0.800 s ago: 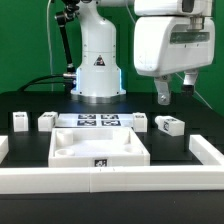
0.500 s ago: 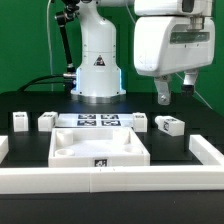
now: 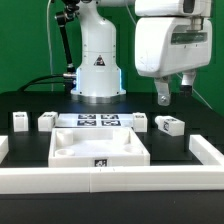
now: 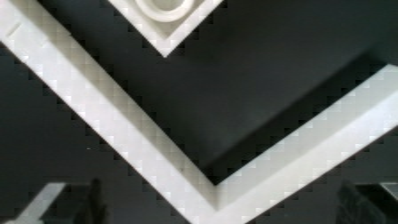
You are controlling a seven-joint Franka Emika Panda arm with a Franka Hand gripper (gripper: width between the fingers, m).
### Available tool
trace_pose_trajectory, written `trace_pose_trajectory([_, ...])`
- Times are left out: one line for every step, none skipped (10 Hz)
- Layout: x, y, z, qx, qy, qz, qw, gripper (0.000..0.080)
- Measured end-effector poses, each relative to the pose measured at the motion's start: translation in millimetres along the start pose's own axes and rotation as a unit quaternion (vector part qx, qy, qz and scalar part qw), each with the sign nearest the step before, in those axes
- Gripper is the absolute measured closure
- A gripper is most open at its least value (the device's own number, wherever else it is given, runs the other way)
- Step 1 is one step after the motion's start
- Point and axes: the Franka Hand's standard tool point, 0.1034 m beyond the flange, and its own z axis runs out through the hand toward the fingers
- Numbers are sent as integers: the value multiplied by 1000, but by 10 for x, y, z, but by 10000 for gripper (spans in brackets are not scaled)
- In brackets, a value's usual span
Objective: Assemble square table
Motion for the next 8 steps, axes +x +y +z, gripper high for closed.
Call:
trace_pose_trajectory([-96,-32,16,3,-4,-40,999,150])
trace_pose_trajectory([-192,-42,41,8,-7,-93,996,150])
trace_pose_trajectory([-272,-47,79,13,-10,-140,990,150])
trace_pose_trajectory([-273,-47,81,13,-10,-165,986,150])
trace_pose_trajectory([-282,-43,86,14,-10,-198,980,150])
trace_pose_trajectory([-295,-35,91,14,-10,-245,969,150])
trace_pose_trajectory([-332,-19,102,9,-6,-293,956,150])
trace_pose_trajectory([-482,-18,147,-2,0,-361,932,150])
